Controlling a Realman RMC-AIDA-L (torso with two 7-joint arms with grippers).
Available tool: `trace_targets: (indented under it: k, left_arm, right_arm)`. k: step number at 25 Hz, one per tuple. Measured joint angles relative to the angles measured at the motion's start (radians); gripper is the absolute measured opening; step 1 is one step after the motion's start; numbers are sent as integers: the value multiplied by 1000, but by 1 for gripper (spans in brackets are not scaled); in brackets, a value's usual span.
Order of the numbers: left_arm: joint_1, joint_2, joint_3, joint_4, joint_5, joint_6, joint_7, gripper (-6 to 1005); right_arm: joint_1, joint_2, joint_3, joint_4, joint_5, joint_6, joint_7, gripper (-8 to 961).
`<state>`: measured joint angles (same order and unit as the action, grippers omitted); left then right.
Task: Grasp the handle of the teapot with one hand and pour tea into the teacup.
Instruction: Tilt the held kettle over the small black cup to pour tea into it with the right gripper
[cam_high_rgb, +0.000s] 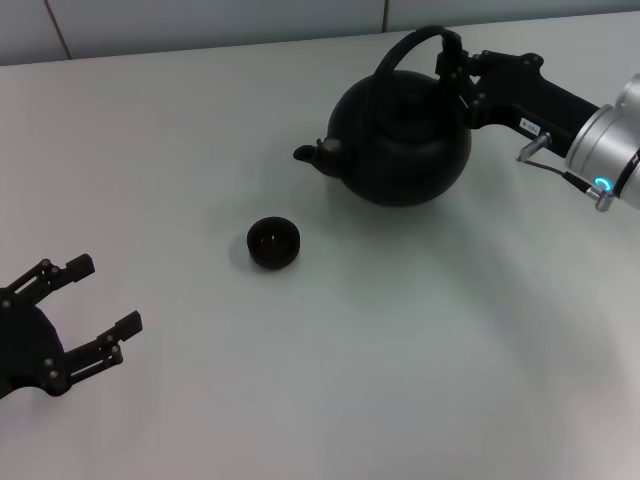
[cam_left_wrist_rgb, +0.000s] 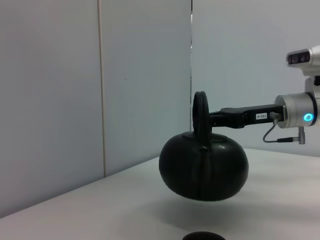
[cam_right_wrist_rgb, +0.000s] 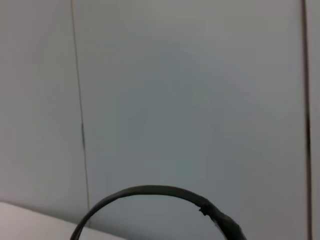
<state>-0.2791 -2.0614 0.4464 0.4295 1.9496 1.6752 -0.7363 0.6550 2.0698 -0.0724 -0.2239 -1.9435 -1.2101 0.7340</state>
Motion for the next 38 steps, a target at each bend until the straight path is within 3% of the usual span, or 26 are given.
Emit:
trace_targets:
  k: [18, 38]
  left_arm:
    - [-8, 0, 0, -12, 0, -4, 2, 846]
    - [-19, 0, 0, -12, -9, -10, 2, 846]
  right_arm:
    - [65, 4, -184, -98, 5, 6, -124, 81]
    - [103, 7, -257, -129, 7, 11, -264, 81]
